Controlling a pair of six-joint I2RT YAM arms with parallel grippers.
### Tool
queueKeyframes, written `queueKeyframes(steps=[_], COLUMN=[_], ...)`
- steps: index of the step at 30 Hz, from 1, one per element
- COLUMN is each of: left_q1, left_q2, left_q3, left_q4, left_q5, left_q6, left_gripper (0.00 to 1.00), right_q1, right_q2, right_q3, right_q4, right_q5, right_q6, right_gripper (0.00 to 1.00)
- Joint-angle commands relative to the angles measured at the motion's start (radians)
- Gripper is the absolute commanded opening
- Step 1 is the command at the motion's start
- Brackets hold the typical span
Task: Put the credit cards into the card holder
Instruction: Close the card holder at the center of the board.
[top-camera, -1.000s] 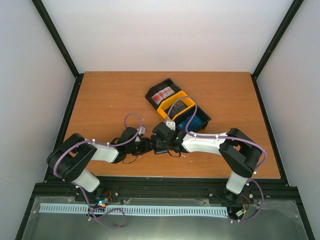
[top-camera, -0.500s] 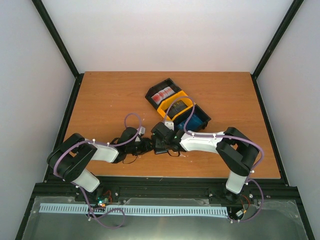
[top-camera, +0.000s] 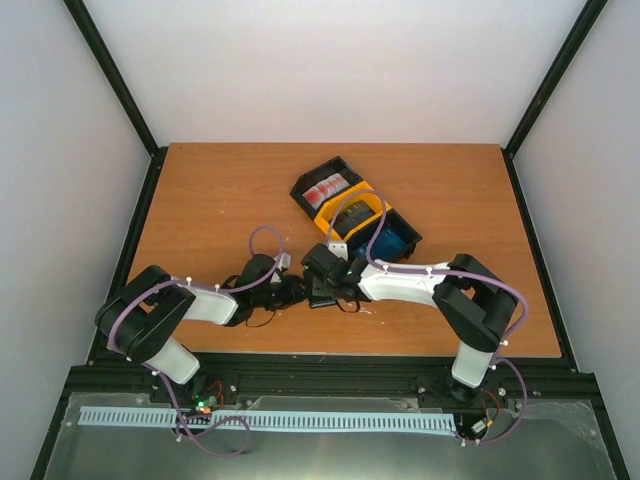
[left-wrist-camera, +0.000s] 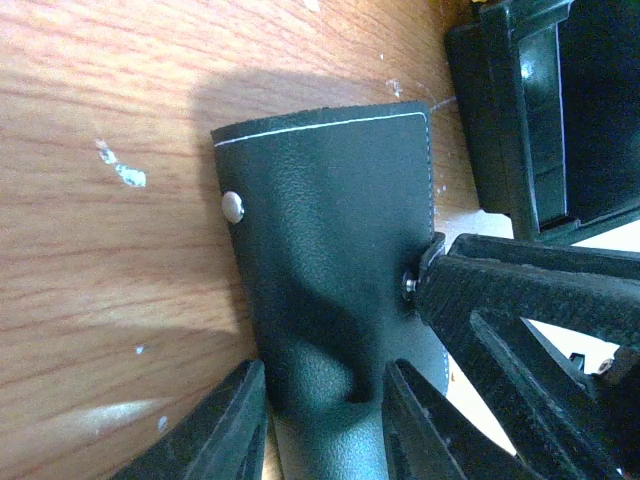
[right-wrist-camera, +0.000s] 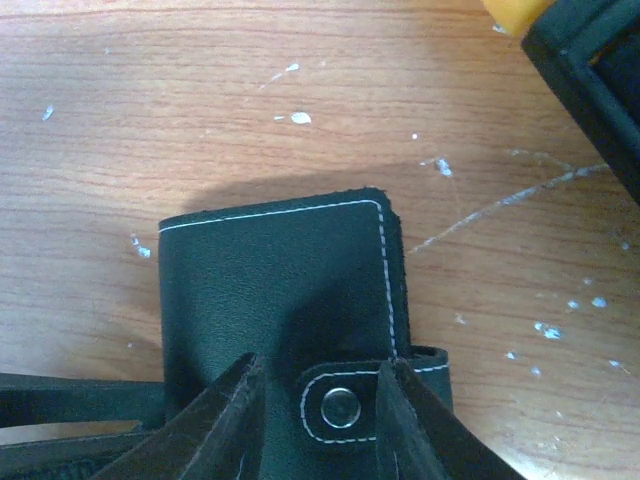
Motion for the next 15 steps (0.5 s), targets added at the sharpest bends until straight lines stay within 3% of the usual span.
queueKeyframes(steps=[1, 15], left_q1=[0.0, 0.0], left_q2=[0.06, 0.045], left_q3=[-0.037, -0.043], left_q4=[-0.183, -0.19], left_q5=[-0.06, -0.066], left_q6=[0.005, -0.01], left_gripper=[0.35, 0.35], right_q1=[0.015, 0.052], right_q2=[0.038, 0.077], right_q3=[0.051, 0.117], right_q4=[-0.029, -0.143], right_q5=[0.019, 0.091], right_q6=[-0.058, -0.083], right_gripper=[0.32, 0.32])
